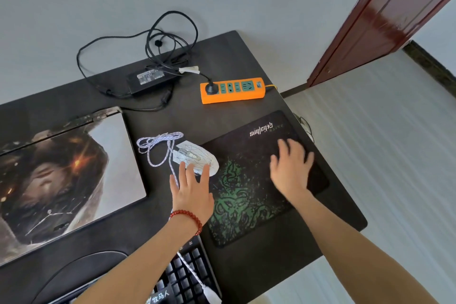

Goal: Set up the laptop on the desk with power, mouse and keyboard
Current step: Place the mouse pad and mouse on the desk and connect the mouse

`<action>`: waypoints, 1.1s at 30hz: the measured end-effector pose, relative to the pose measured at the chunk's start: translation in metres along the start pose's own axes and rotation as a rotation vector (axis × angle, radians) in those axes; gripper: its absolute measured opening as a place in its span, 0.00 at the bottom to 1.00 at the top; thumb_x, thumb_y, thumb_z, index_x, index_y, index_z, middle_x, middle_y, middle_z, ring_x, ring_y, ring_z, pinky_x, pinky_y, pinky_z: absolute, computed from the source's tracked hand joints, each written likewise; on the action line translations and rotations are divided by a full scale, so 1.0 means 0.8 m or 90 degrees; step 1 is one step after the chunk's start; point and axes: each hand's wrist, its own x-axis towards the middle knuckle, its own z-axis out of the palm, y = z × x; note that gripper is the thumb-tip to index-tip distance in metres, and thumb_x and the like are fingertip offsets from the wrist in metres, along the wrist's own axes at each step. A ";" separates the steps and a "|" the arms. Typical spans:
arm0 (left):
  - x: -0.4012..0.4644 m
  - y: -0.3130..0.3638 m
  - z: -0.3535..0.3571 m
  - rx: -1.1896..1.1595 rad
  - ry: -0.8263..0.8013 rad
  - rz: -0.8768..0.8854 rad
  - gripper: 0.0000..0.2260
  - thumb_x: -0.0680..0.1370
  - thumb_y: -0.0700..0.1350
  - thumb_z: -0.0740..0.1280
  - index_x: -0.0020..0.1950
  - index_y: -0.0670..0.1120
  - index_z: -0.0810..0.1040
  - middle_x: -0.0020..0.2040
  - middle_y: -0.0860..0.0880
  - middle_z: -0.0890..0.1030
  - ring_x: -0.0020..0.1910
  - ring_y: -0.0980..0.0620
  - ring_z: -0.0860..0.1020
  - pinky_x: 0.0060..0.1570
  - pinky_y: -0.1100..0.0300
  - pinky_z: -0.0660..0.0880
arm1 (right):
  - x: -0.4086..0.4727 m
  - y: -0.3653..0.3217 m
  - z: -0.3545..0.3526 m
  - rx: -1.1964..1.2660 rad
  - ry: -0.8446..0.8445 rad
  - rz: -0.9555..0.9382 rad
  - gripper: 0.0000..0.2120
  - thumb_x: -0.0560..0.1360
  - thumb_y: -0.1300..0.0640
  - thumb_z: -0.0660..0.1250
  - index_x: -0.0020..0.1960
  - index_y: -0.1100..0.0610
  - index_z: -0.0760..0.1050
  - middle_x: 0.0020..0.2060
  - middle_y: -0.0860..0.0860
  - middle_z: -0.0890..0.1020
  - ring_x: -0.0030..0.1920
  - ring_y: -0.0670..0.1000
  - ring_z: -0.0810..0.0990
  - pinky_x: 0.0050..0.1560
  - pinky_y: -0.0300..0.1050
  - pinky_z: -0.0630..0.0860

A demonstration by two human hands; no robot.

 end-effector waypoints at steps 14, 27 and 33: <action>-0.040 -0.090 0.002 -0.145 0.110 0.121 0.16 0.72 0.35 0.64 0.60 0.42 0.76 0.64 0.42 0.74 0.70 0.43 0.65 0.65 0.45 0.65 | -0.173 -0.130 -0.013 0.140 -0.367 -0.440 0.27 0.69 0.35 0.62 0.51 0.57 0.72 0.44 0.51 0.78 0.47 0.52 0.75 0.46 0.49 0.73; -0.026 -0.148 -0.017 -0.191 0.052 0.248 0.08 0.77 0.49 0.63 0.51 0.48 0.79 0.66 0.49 0.73 0.70 0.48 0.64 0.66 0.50 0.62 | -0.173 -0.141 -0.046 0.186 -0.437 -0.189 0.04 0.77 0.57 0.56 0.49 0.56 0.69 0.39 0.56 0.78 0.41 0.59 0.76 0.42 0.49 0.70; 0.018 -0.132 -0.051 -0.191 0.205 0.061 0.15 0.75 0.47 0.65 0.61 0.47 0.74 0.73 0.42 0.63 0.73 0.40 0.56 0.68 0.41 0.55 | -0.102 -0.162 -0.065 0.242 -0.166 -0.049 0.10 0.79 0.63 0.53 0.58 0.58 0.67 0.48 0.55 0.72 0.39 0.61 0.76 0.40 0.51 0.69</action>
